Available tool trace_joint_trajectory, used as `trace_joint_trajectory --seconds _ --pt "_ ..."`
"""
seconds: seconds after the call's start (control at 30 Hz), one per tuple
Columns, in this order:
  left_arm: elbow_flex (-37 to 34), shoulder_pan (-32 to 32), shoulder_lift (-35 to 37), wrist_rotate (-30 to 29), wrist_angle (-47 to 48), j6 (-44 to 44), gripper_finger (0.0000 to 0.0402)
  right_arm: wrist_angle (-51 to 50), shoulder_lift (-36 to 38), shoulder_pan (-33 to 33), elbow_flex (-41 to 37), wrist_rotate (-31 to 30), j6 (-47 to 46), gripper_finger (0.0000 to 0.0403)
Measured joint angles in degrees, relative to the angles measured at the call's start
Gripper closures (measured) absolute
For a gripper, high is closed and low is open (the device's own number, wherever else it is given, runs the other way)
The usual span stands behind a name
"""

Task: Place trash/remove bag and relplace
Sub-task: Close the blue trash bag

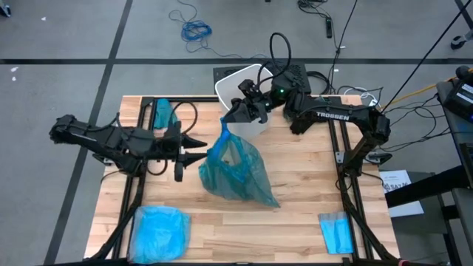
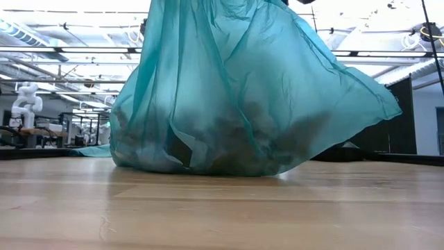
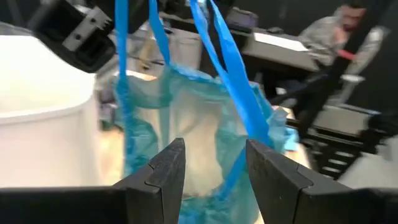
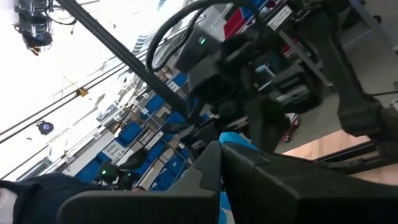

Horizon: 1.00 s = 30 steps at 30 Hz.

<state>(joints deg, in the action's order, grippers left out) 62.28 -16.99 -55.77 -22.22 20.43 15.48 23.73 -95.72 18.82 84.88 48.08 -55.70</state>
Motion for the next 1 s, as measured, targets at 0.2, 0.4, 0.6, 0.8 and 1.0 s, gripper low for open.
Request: trace_joint_trajectory --seconds 0.2,0.4,0.6,0.8,1.0 --pt "0.0 -4.7 -1.8 -11.8 -0.3 -4.3 0.0238 0.0 0.0 1.1 0.0 0.0 0.0 0.0403" --pt "0.0 -6.3 -2.6 -11.3 -0.4 -1.2 0.0222 0.0 0.0 1.8 0.0 0.0 0.2 0.0403" --pt "0.0 -7.5 -0.3 -10.9 0.1 3.7 0.0188 0.0 0.0 1.8 0.0 0.0 0.5 0.0403" --pt "0.0 -7.9 2.3 -10.8 3.6 8.0 0.018 0.0 0.0 1.8 0.0 0.0 0.9 0.0403" --pt "0.0 -8.5 2.5 -8.6 3.5 9.8 0.018 0.0 0.0 1.8 0.0 0.0 1.4 0.0403"
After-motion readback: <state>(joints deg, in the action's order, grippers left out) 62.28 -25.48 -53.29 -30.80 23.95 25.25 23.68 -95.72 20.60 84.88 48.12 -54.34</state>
